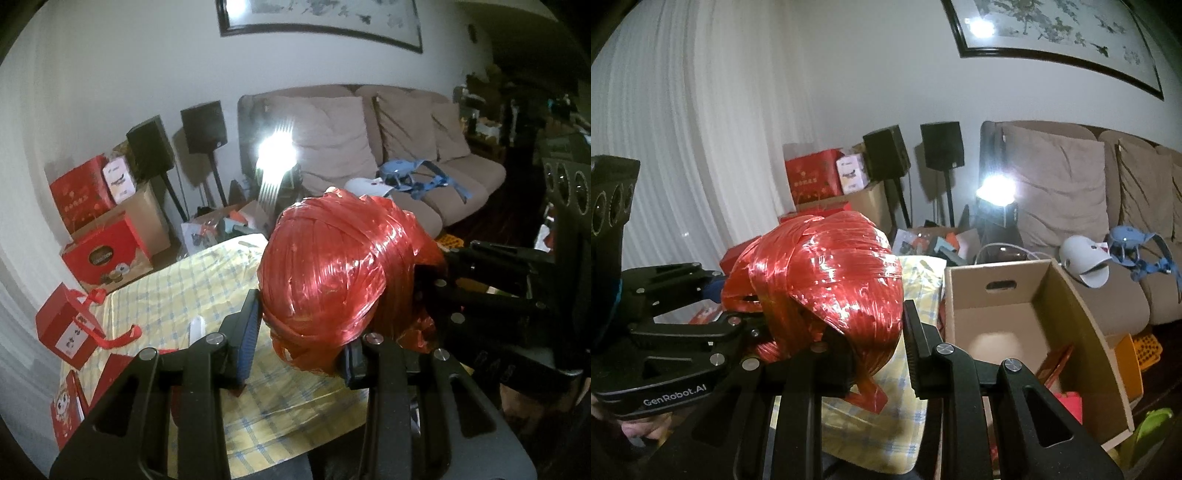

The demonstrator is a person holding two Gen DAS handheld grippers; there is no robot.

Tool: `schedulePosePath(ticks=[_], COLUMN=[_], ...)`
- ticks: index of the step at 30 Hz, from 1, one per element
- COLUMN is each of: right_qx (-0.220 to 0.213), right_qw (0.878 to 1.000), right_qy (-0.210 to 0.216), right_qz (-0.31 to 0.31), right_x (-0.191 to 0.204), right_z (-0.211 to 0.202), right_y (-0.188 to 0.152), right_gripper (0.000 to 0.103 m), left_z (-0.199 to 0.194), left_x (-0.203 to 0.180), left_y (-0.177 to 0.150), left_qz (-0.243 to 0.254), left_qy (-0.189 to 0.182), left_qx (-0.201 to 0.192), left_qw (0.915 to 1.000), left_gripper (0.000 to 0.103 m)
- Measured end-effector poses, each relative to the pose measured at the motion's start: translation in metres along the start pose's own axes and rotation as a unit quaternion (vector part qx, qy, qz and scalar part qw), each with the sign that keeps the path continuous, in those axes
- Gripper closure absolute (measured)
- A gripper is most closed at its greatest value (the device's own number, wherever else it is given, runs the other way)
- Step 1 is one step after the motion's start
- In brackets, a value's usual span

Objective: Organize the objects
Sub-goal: 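Lift the red ribbon bundle with both tools toward the cardboard box, then carry the red ribbon bundle with both tools over the cardboard box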

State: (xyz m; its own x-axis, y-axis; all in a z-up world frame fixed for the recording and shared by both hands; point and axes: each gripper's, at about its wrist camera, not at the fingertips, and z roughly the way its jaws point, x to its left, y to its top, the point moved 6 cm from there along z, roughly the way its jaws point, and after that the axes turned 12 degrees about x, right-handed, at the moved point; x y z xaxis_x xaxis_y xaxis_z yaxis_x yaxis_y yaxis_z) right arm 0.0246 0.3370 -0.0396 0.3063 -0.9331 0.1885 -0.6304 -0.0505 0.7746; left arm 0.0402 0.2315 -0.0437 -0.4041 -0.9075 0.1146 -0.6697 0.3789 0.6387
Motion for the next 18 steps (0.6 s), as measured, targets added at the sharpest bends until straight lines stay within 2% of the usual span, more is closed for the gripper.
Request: schedulePosePath(ticks=[10, 18], right_qx=[-0.013, -0.021], right_qw=[1.0, 0.999], right_qy=[-0.023, -0.012], right_qz=[0.007, 0.021], right_x=[-0.03, -0.046], right_z=[-0.02, -0.031], right_y=[0.004, 0.004], right_gripper=[0.081, 0.081], left_z=[0.004, 0.003], left_x=[-0.03, -0.04], left_y=[0.02, 0.032], left_qz=[0.022, 0.035], left_qy=[-0.029, -0.046], left_qx=[-0.011, -0.012], left_qw=[0.9993, 0.9983], left_gripper=[0.069, 0.068])
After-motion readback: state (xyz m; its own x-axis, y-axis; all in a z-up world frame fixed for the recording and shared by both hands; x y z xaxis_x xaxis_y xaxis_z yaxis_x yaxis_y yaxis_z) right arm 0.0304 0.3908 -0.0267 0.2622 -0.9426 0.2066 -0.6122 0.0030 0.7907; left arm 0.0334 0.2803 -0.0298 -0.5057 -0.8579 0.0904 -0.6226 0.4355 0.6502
